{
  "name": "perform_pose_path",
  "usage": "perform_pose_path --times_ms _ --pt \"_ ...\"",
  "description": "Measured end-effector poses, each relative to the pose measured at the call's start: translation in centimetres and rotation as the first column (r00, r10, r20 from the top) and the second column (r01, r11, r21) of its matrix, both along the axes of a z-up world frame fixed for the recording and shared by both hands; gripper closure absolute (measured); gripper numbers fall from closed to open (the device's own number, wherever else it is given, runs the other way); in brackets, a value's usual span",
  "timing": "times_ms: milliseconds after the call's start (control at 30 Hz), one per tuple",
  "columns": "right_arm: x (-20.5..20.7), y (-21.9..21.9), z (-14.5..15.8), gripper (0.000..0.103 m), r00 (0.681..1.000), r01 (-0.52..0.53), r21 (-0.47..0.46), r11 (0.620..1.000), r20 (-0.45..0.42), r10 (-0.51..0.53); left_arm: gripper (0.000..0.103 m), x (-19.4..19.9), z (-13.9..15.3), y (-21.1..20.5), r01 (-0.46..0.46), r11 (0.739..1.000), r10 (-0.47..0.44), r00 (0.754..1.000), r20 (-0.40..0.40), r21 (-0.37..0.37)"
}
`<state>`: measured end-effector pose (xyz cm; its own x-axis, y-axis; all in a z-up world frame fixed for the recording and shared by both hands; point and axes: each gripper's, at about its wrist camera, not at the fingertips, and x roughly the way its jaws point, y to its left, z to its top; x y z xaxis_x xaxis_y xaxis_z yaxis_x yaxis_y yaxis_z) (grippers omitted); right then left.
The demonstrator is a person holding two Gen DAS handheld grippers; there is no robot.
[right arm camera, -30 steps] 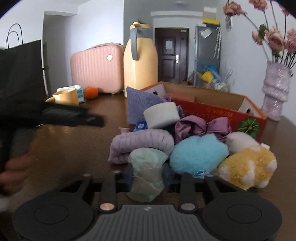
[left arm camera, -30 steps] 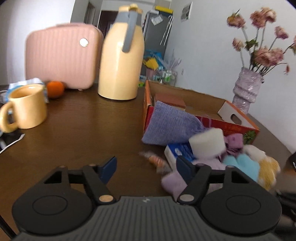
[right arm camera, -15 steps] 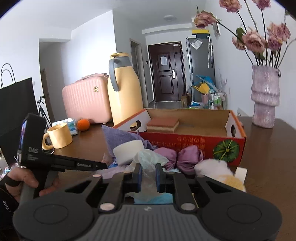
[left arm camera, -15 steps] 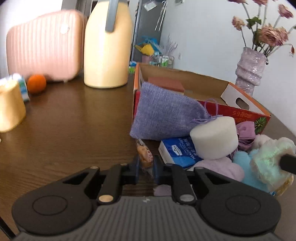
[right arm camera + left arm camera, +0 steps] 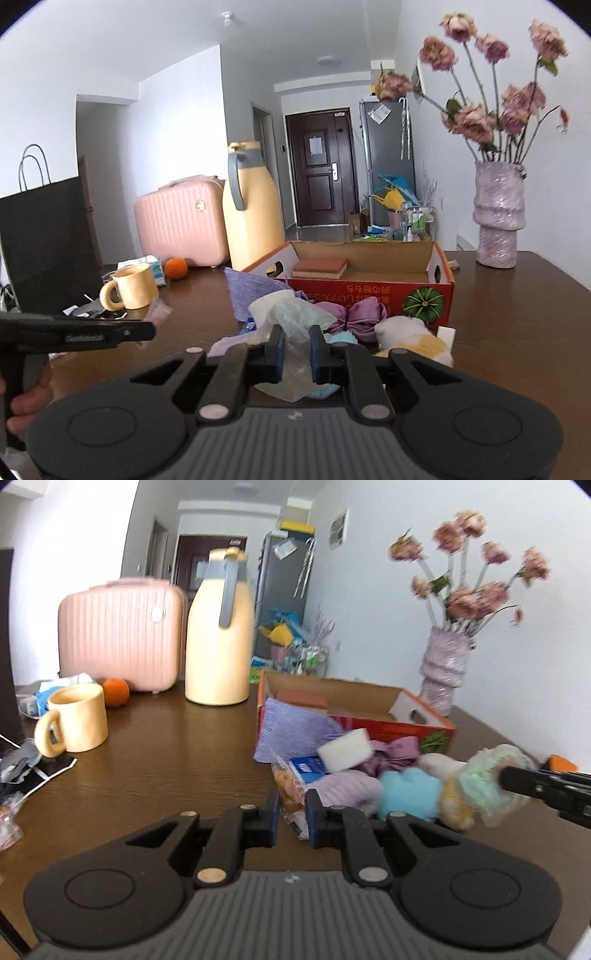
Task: Organize soft objects
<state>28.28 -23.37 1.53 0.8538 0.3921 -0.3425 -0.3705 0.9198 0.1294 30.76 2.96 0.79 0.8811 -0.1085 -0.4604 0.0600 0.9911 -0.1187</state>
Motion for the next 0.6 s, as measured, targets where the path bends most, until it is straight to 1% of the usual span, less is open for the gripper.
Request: perform_pose_path --times_ms 133,267,433,600 --pt "-3.7 -0.3 1.1 0.090 0.999 0.010 -0.001 1.000 0.035 -0.010 0.088 -4.9 1.5 -0.7 0.031 1.000 -0.031 0.998 0.053 0.000" --pt "-6.5 -0.9 1.7 0.090 0.998 0.020 0.004 1.000 0.056 -0.020 0.088 -8.2 2.8 -1.2 0.048 0.999 -0.047 0.993 0.105 -0.002" --pt "-8.2 -2.0 2.0 0.090 0.997 0.042 0.015 0.999 0.061 -0.043 0.088 -10.1 3.7 -2.3 0.071 0.997 -0.070 0.988 0.136 -0.007" --pt "-7.6 -3.0 1.7 0.090 0.997 0.054 0.021 0.998 0.056 -0.055 0.088 -9.9 3.8 -3.6 0.101 0.995 -0.100 0.985 0.142 -0.002"
